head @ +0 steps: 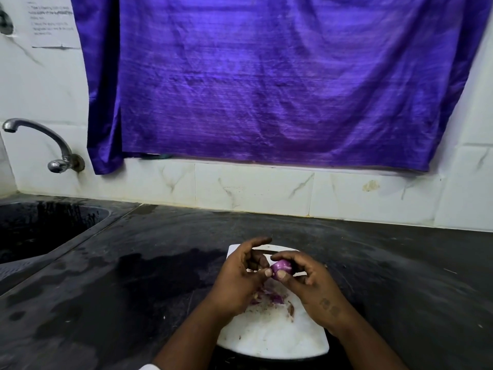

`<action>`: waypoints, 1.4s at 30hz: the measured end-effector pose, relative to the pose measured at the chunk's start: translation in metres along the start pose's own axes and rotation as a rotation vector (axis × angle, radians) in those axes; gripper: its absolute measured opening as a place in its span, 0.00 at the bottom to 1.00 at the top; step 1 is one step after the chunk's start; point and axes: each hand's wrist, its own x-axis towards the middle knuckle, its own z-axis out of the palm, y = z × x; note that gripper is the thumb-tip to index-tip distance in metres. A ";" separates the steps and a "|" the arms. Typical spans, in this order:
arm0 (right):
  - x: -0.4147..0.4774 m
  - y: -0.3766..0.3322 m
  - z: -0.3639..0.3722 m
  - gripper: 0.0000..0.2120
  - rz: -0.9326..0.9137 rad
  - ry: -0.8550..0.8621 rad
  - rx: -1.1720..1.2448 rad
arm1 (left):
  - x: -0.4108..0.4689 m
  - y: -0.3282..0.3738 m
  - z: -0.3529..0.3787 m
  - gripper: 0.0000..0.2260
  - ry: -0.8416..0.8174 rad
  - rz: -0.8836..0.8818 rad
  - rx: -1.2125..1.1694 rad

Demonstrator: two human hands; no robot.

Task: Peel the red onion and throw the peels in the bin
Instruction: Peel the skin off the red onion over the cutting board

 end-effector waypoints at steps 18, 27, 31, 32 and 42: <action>0.000 -0.004 0.000 0.09 0.014 -0.006 0.087 | -0.001 0.001 -0.002 0.39 -0.045 -0.051 -0.104; 0.003 -0.008 0.007 0.07 0.098 0.082 0.294 | -0.002 0.002 0.006 0.37 0.026 0.065 0.013; 0.003 -0.010 0.004 0.08 0.142 0.086 0.371 | -0.001 0.001 0.006 0.37 0.110 0.095 -0.037; 0.003 -0.010 0.004 0.08 0.147 0.081 0.372 | -0.001 0.002 0.006 0.37 0.113 0.098 -0.044; 0.003 -0.013 0.002 0.09 0.123 0.115 0.251 | -0.003 0.007 0.003 0.39 0.076 0.113 -0.055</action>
